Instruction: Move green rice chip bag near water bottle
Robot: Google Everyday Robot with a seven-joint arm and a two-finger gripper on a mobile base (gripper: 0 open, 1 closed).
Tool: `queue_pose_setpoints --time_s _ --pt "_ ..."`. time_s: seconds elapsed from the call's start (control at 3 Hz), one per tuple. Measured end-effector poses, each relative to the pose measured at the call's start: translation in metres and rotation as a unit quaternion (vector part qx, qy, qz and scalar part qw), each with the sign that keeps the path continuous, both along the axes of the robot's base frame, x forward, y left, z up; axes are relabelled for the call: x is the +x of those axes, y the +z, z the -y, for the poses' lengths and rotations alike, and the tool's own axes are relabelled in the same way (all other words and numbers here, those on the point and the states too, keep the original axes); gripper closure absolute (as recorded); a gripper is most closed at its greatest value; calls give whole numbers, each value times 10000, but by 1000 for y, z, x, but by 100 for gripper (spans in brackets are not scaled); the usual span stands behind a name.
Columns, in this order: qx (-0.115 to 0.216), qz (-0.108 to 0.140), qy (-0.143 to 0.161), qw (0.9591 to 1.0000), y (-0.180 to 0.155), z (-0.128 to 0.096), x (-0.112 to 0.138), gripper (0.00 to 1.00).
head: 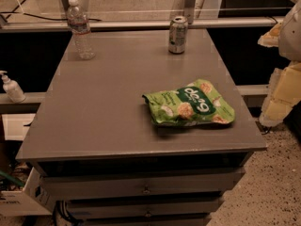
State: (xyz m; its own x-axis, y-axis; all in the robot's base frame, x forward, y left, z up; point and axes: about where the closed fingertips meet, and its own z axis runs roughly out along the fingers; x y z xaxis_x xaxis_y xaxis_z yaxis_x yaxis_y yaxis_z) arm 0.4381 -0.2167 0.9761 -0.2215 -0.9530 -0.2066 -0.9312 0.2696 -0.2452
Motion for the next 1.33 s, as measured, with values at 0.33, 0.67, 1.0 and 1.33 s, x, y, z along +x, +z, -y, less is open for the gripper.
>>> queue_pose_setpoints --time_s 0.33,0.67,1.0,1.33 --pt "1 0 0 10000 0 0 0 0" --pt "119 55 13 9999 -1 -2 3 0" --pt "515 77 76 9986 -21 -16 18 0" --pt "948 97 232 9952 -46 -41 40 0"
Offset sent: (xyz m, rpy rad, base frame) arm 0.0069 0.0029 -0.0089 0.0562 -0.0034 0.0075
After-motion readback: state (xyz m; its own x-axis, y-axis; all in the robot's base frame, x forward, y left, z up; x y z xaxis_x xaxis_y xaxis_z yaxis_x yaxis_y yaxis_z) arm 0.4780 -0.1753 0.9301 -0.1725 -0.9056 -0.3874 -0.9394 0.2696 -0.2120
